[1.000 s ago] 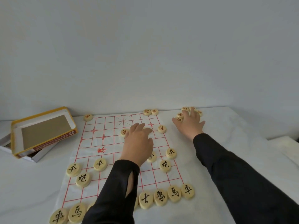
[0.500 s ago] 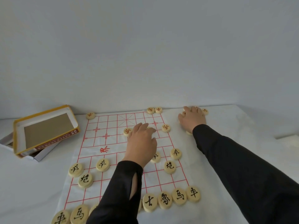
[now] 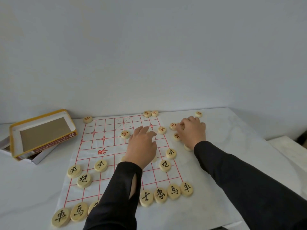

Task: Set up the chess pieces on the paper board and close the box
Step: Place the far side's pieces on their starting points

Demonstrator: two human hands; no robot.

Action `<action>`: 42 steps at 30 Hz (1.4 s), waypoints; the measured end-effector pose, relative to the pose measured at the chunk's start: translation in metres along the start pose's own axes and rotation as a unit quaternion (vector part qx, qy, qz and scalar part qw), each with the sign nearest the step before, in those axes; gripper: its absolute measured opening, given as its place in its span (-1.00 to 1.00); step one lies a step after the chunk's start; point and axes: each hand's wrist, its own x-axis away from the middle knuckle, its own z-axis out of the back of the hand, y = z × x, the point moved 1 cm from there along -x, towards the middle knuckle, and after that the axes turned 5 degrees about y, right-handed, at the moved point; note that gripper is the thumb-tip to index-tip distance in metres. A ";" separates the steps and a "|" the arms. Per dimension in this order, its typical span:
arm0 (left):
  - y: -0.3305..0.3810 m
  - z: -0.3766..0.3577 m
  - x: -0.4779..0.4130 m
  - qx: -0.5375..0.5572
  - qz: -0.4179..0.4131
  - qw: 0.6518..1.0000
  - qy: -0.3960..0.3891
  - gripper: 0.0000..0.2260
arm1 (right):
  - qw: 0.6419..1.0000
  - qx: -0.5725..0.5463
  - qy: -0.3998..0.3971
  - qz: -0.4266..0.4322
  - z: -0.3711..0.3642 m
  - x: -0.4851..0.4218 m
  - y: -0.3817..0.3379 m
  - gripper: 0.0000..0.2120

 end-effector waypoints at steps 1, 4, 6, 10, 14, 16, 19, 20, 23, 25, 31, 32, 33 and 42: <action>-0.001 0.000 0.000 0.002 0.000 1.000 0.001 -0.65 | 1.000 -0.005 0.017 -0.008 0.001 -0.004 0.003 -0.64; -0.002 0.000 -0.002 0.011 0.002 1.000 0.003 -0.65 | 0.997 -0.053 0.027 -0.052 0.002 -0.026 0.016 -0.60; -0.005 0.000 -0.004 0.018 0.006 1.000 0.004 -0.65 | 0.995 -0.063 -0.014 -0.080 -0.001 -0.042 0.025 -0.57; -0.013 -0.001 -0.008 0.027 0.021 0.999 0.010 -0.65 | 0.986 -0.061 -0.102 -0.117 -0.008 -0.065 0.041 -0.57; -0.017 -0.003 -0.010 0.029 0.026 0.999 0.015 -0.66 | 0.986 -0.009 -0.134 -0.098 -0.012 -0.071 0.039 -0.54; -0.016 -0.005 -0.010 0.026 0.027 0.999 0.009 -0.66 | 0.988 -0.023 -0.100 -0.117 -0.012 -0.070 0.038 -0.62; -0.013 -0.006 -0.009 0.020 0.023 1.000 0.006 -0.66 | 0.987 -0.043 -0.073 -0.134 -0.011 -0.072 0.041 -0.70; -0.014 -0.006 -0.009 0.020 0.023 1.000 0.006 -0.66 | 0.988 -0.045 -0.075 -0.129 -0.010 -0.073 0.042 -0.71; -0.016 -0.004 -0.008 0.027 0.025 0.999 0.007 -0.65 | 0.987 -0.089 -0.079 -0.108 -0.006 -0.072 0.041 -0.62; -0.018 -0.001 -0.007 0.034 0.031 0.999 0.009 -0.65 | 0.989 -0.113 -0.045 -0.081 -0.002 -0.071 0.036 -0.59; -0.027 0.007 -0.005 0.046 0.056 0.997 0.024 -0.66 | 0.943 -0.317 0.059 -0.084 0.030 -0.054 -0.019 -0.55; -0.029 0.009 -0.004 0.049 0.060 0.997 0.026 -0.66 | 0.929 -0.352 0.072 -0.092 0.036 -0.050 -0.032 -0.57; -0.032 0.012 -0.003 0.053 0.067 0.996 0.028 -0.66 | 0.915 -0.383 0.085 -0.097 0.042 -0.046 -0.046 -0.60; -0.079 0.049 0.004 0.060 0.113 0.990 0.066 -0.68 | 0.768 -0.599 -0.017 -0.225 0.051 -0.006 -0.128 -0.84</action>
